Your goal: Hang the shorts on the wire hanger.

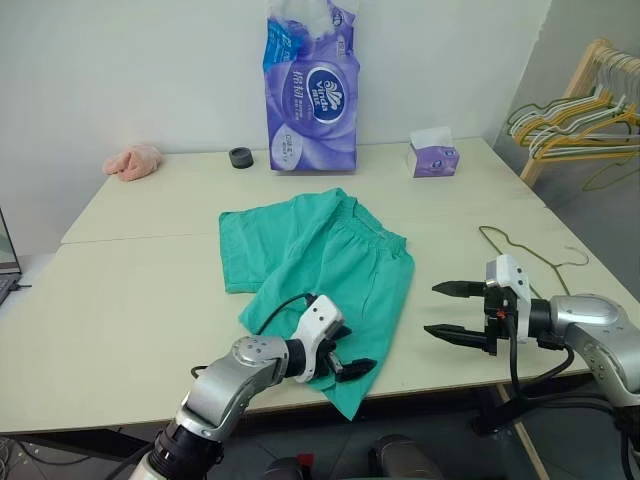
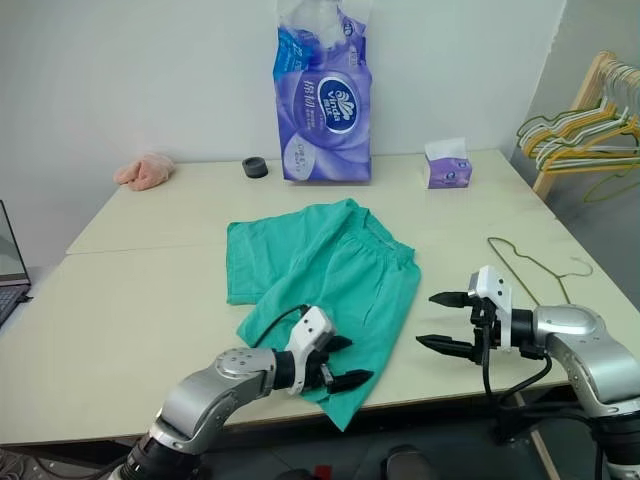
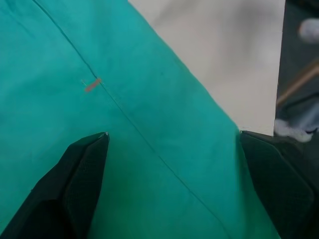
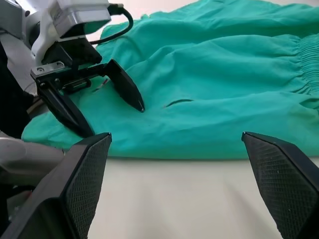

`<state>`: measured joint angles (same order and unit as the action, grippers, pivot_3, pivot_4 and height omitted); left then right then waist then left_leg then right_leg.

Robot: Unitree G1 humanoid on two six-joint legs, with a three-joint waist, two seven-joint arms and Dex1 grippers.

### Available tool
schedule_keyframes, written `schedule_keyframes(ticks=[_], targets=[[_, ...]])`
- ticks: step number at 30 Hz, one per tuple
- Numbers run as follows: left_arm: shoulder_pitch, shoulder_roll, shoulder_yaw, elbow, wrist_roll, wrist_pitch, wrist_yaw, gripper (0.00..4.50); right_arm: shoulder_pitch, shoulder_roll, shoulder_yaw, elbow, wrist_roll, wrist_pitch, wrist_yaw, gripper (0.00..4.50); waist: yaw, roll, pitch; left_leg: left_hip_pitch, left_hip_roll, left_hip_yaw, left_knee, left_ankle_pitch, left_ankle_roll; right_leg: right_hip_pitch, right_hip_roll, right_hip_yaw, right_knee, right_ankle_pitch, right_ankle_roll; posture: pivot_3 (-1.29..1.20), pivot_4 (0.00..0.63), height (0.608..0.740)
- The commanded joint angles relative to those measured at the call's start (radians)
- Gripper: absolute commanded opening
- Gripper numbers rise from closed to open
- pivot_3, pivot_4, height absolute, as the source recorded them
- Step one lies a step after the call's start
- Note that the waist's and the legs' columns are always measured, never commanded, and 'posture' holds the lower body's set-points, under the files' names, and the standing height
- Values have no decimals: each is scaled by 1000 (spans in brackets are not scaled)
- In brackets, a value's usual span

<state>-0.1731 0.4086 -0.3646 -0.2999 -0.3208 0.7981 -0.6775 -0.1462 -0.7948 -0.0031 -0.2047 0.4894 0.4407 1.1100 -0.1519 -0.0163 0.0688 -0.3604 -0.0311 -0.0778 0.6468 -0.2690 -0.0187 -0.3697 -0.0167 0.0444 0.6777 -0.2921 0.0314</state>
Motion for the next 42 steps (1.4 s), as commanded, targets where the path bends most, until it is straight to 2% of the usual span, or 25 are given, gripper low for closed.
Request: schedule_keyframes(ticks=[1, 6, 14, 20, 21, 27, 30, 35, 42], targets=[[-13, 26, -60, 19, 44, 7, -8, 4413, -6, 15, -5, 10, -18, -59, 11, 4484, -3, 0, 0, 0, 0, 0, 0, 0, 0, 0, 0, 0, 0, 0, 0, -252, 31, 740], [-11, 54, -98, 43, 110, -31, 6, 4413, -14, 32, 3, 45, -30, -97, 23, 4484, -5, 0, -1, 1, 0, 0, 0, 0, 0, 1, -1, 1, -1, 0, 0, -253, 32, 740], [33, 110, -33, 38, 138, -84, 11, 1991, -59, 42, 29, 73, -73, -154, 36, 4500, -19, 2, -2, 3, 2, 0, 0, 0, 0, 2, -2, 1, 0, 0, 1, -238, 30, 740], [130, 229, 89, 22, 141, -145, -7, 142, -122, 52, 87, 128, -173, -259, 44, 4500, -32, 1, -1, 4, 5, 0, -2, 0, 0, 2, 0, 0, 1, 0, 1, -223, 32, 740], [146, 246, 125, 21, 137, -156, -5, 33, -144, 63, 109, 153, -206, -291, 41, 4500, -37, 1, -1, 5, 6, 0, -2, 0, 0, 1, 1, 0, 1, 0, 0, -225, 32, 740], [204, 312, 281, 0, 92, -179, -20, 33, -287, 145, 231, 319, -410, -486, -21, 4500, -45, 3, 0, 6, 7, 0, -2, 0, 0, 1, 2, 0, 1, 1, -1, -214, 29, 740], [257, 359, 372, -51, 45, -175, -57, 33, -417, 216, 323, 480, -575, -616, -113, 4500, -54, 3, 1, 5, 7, 1, -2, 0, 0, 0, 2, 1, 2, 1, -2, -199, 24, 740], [337, 394, 491, -109, -42, -178, -125, 33, -562, 300, 415, 694, -730, -790, -211, 4500, -40, 3, 2, 1, 7, -1, -2, 0, -1, -4, 1, 0, 2, 3, -5, -178, 17, 740], [342, 412, 624, -100, -107, -172, -151, 33, -664, 405, 478, 869, -828, -928, -300, 4500, -35, 3, 1, -1, 5, -2, -1, -1, -2, -4, -1, -1, 1, 5, -8, -155, 9, 740]])
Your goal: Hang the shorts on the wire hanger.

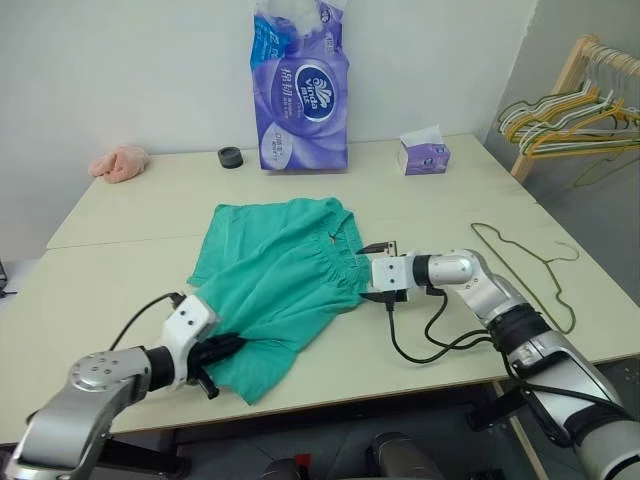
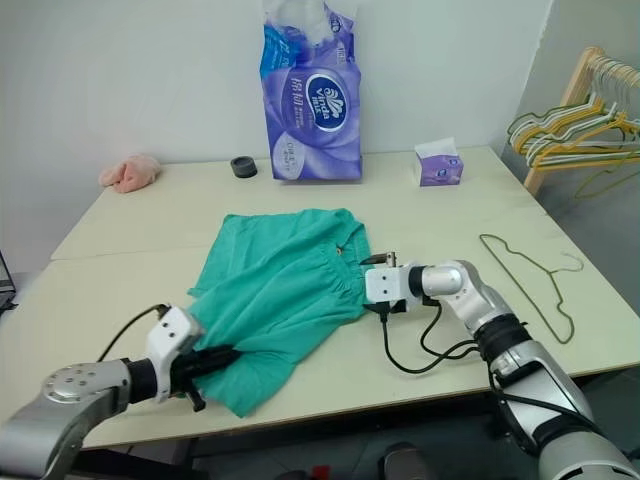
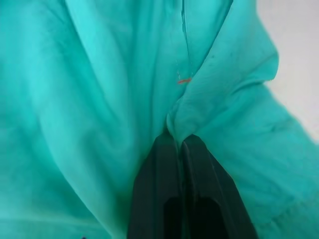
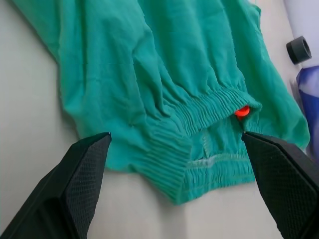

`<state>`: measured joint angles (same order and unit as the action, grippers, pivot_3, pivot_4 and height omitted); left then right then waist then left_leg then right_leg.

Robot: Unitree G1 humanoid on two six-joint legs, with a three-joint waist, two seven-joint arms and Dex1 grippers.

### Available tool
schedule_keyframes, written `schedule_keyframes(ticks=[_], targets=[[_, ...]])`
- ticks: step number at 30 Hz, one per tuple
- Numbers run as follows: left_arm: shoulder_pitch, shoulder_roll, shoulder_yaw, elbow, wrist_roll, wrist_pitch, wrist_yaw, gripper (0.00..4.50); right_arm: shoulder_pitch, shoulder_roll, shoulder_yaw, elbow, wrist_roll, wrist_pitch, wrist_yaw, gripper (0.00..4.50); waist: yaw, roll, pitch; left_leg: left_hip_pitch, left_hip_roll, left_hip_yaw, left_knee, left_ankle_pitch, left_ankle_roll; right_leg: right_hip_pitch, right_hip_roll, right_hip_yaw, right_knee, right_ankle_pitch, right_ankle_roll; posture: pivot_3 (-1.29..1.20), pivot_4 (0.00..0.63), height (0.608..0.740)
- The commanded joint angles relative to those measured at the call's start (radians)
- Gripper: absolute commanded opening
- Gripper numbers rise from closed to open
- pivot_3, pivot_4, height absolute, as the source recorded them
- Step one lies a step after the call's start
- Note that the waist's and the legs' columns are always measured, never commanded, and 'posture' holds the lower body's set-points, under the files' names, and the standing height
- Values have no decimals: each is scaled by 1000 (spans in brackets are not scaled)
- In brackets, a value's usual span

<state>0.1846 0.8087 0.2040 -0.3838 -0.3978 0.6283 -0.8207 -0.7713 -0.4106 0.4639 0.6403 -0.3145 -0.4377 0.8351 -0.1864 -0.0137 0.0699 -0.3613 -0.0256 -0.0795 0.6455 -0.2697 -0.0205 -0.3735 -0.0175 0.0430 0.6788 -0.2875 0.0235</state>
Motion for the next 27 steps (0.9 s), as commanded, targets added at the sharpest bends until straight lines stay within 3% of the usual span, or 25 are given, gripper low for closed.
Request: schedule_keyframes(ticks=[1, 7, 11, 21, 27], targets=[[-18, 11, 68, -17, -40, 2, -11, 33, -45, 32, 19, 37, -36, -63, -35, 4500, -2, 0, 0, 0, 0, 0, 0, 0, 0, 0, 0, 0, 0, 0, 0, -155, 9, 740], [-32, 19, 111, -7, -71, 8, -15, 33, -65, 80, 55, 119, -101, -111, -83, 4500, -7, -1, 0, 0, 0, 0, 0, 0, 0, 0, 0, 0, 1, 0, 0, -154, 6, 740], [-54, 32, 153, 2, -106, 31, -32, 0, -73, 129, 65, 167, -152, -108, -188, 3580, -9, -1, -1, 1, 1, -1, 0, 0, 0, 0, 1, -1, 2, 1, -1, -159, 8, 740], [-28, 75, 162, 49, -82, 1, -72, 0, -134, 232, 28, 302, -175, -84, -396, 27, -12, -1, -1, 2, 1, -1, 0, 1, -1, 0, 1, -1, 2, 1, -2, -157, 12, 740], [-44, 58, 93, 79, -3, -71, -40, 0, -214, 190, -26, 331, -154, -131, -478, 27, -9, -1, -1, 1, 0, -1, 0, 1, -1, 0, 1, 0, 2, 1, -2, -159, 14, 740]])
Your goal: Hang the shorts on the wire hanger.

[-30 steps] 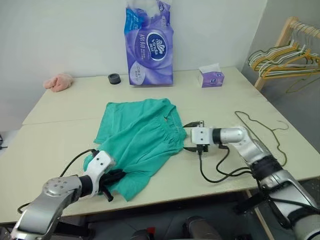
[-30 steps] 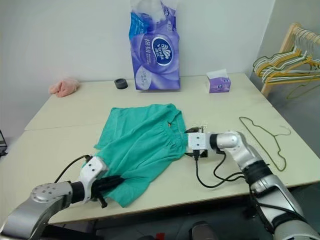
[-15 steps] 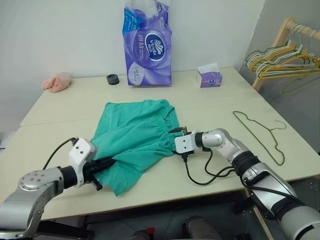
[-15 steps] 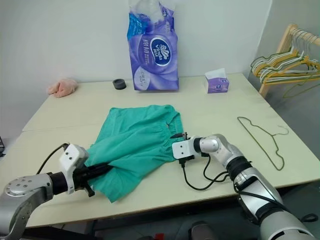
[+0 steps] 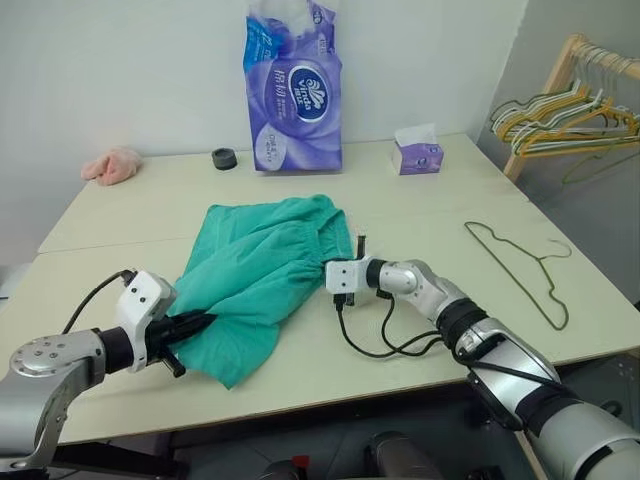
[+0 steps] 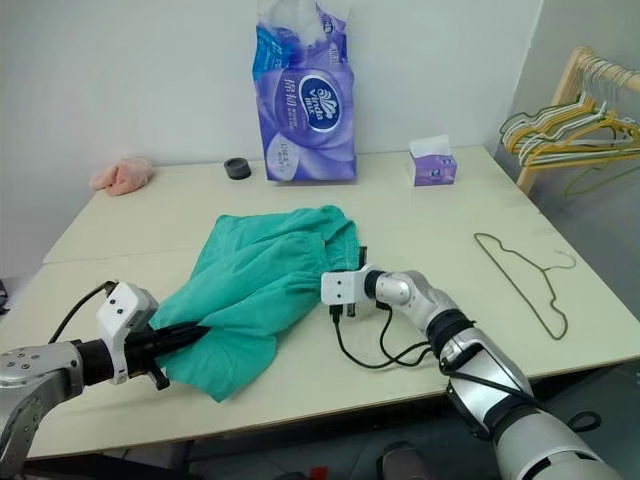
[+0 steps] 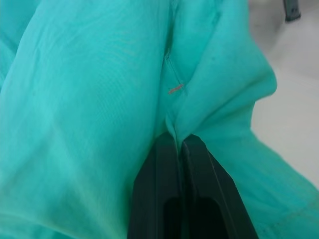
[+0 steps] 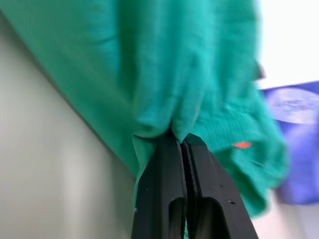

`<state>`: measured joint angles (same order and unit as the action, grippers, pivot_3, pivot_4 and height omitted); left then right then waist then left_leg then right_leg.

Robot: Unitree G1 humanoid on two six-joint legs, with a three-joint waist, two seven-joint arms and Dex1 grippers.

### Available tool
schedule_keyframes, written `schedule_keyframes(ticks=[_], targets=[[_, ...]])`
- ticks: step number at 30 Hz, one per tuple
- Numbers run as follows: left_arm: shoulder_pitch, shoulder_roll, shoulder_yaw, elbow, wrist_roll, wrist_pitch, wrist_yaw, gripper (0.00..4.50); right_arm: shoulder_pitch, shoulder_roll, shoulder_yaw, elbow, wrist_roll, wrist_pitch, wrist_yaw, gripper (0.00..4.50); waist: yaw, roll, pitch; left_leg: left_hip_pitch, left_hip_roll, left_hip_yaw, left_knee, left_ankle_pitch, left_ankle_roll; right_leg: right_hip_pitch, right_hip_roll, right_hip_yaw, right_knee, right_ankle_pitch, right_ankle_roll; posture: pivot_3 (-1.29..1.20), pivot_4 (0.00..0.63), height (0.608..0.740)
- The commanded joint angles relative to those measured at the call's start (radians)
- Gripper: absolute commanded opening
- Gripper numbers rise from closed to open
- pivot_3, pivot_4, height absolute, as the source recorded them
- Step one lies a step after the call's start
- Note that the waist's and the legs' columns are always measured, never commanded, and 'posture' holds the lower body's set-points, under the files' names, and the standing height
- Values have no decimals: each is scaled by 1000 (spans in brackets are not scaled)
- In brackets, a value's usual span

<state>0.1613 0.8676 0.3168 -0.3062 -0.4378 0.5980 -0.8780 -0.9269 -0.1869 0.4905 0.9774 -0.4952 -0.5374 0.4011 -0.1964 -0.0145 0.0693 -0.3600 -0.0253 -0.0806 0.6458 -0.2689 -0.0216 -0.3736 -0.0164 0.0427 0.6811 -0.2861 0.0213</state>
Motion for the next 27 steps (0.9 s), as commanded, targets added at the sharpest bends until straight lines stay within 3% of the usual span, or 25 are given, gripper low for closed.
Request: schedule_keyframes(ticks=[1, 9, 14, 17, 20, 27], targets=[[-38, -10, -44, 10, 54, -57, 28, 0, -68, -55, -62, -11, 33, -53, -43, 27, 3, 0, 0, 0, 0, 0, 0, 0, 0, 0, 0, 0, 0, 0, 0, -162, 15, 740], [-217, -76, -340, 71, 181, -149, -3, 0, -20, -281, -118, -159, 91, -190, 60, 27, 2, 0, 0, -1, -4, 1, 0, 0, 0, 1, -3, 1, -1, 0, 1, -185, 21, 740], [-170, -14, -499, 23, 224, -200, -140, 0, 191, -454, -87, -433, 198, -162, 330, 27, -20, 0, 0, -1, -1, 2, -1, 0, 1, 0, -2, 1, -1, -1, 2, -218, 30, 740], [-110, 62, -519, 19, 240, -239, -212, 0, 366, -563, -61, -683, 297, -42, 535, 27, -25, 1, 1, -2, 0, 1, -2, -1, 2, -1, -1, 1, -1, -2, 2, -224, 33, 740], [-56, 133, -498, 20, 226, -258, -267, 0, 470, -622, -61, -878, 374, 88, 650, 27, -27, 4, 2, 2, 1, 1, -1, -1, 2, 2, 0, 1, 0, -3, 1, -235, 33, 740], [68, 262, -430, 17, 210, -320, -354, 0, 535, -652, -66, -1111, 464, 326, 784, 27, -20, 4, 3, 13, 2, 2, -2, -1, 2, 12, 1, 1, -1, -9, 0, -224, 27, 740]])
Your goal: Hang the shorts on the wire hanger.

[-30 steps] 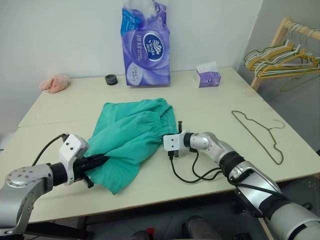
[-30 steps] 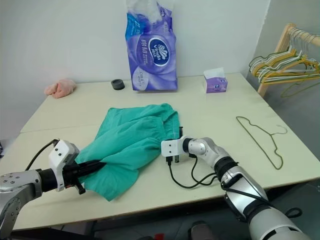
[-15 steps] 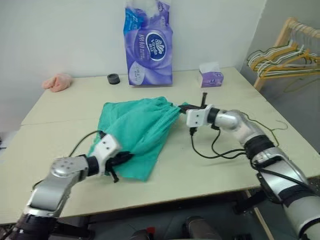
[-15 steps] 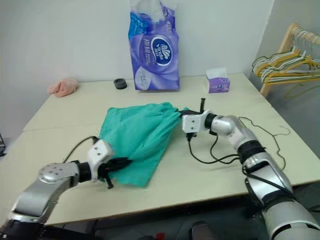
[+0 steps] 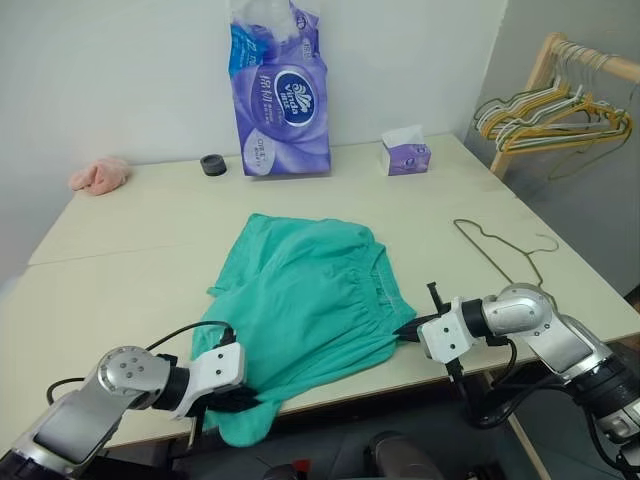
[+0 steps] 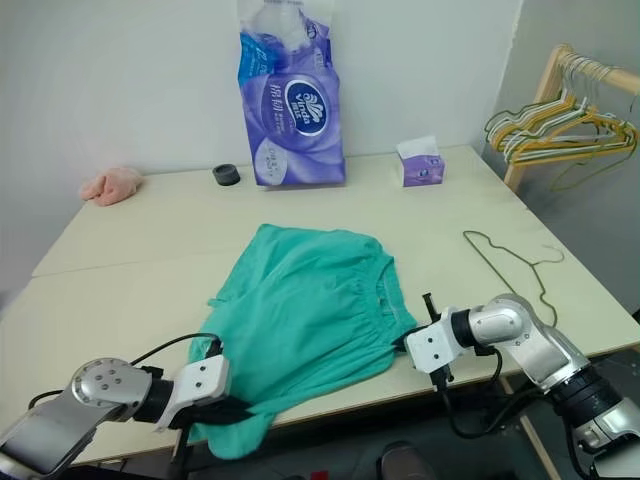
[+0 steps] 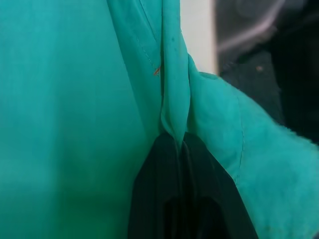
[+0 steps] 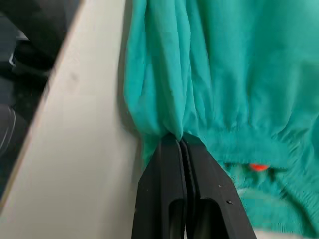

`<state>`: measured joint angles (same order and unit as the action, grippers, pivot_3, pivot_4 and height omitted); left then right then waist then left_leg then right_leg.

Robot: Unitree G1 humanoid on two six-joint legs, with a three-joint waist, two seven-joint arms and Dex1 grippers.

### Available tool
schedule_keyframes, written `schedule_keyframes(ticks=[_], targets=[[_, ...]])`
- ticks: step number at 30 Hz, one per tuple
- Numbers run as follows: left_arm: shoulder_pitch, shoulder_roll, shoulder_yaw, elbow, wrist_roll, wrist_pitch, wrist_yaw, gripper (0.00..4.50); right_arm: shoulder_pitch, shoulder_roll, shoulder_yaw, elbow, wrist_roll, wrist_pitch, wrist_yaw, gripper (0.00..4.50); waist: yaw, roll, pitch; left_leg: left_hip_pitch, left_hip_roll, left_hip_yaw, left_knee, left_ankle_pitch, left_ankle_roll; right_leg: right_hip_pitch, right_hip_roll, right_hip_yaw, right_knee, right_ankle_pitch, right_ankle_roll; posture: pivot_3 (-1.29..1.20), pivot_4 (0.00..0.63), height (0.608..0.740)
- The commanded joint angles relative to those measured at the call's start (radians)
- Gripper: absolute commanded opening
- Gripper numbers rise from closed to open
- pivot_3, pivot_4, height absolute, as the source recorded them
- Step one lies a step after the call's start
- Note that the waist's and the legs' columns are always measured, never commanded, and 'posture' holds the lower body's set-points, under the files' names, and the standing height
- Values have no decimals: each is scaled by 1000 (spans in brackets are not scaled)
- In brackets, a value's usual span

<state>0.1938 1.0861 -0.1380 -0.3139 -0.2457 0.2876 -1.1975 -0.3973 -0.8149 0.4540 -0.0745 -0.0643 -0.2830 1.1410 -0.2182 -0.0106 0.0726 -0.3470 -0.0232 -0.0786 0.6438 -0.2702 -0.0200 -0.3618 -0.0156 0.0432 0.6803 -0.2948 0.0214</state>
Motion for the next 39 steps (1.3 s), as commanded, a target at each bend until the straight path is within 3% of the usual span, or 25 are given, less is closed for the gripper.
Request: schedule_keyframes(ticks=[1, 17, 25, 29, 33, 38, 39], targets=[[44, 47, 36, 27, 13, -11, -35, 0, 11, -30, -28, -72, 39, 86, 60, 27, 6, 0, 0, 0, 0, 0, 0, 0, 0, 0, 0, 0, 0, 0, 0, -224, 27, 740], [74, -39, 60, 36, 14, -32, 49, 0, 27, 6, -36, -52, 33, 140, 77, 27, 32, 1, -1, 0, -1, 0, 1, -1, -1, 0, -1, 0, 0, 0, 1, -205, 14, 740], [85, -93, 80, -1, -41, 11, 62, 0, 63, -19, -21, -153, 88, 285, 160, 27, 49, 3, -1, 1, -1, 0, 1, -1, -1, 2, -1, 0, -1, 1, 2, -204, 16, 740], [94, -89, 107, -54, -84, 68, 51, 948, 64, -38, -33, -211, 141, 357, 211, 888, 59, 2, -1, 1, -1, -1, 2, -1, -1, 3, -1, -1, 0, 1, 2, -201, 15, 740], [120, -74, 167, -129, -155, 126, 35, 2095, 48, -58, -73, -291, 275, 489, 268, 2175, 63, 0, 0, 1, -1, -1, 2, -1, -1, 2, -1, -2, -1, 1, 2, -202, 14, 740], [95, -125, 295, -206, -292, 196, 80, 3621, -21, 0, -189, -287, 458, 671, 217, 3938, 62, -2, 1, 0, 0, -2, 2, -1, -1, 2, -1, -2, 0, 1, 2, -199, 13, 740], [78, -138, 316, -209, -320, 216, 96, 3638, -35, 15, -211, -277, 481, 697, 199, 4252, 61, -2, 1, 0, 0, -1, 2, -1, -1, 2, -1, -2, 0, 1, 2, -195, 13, 740]])
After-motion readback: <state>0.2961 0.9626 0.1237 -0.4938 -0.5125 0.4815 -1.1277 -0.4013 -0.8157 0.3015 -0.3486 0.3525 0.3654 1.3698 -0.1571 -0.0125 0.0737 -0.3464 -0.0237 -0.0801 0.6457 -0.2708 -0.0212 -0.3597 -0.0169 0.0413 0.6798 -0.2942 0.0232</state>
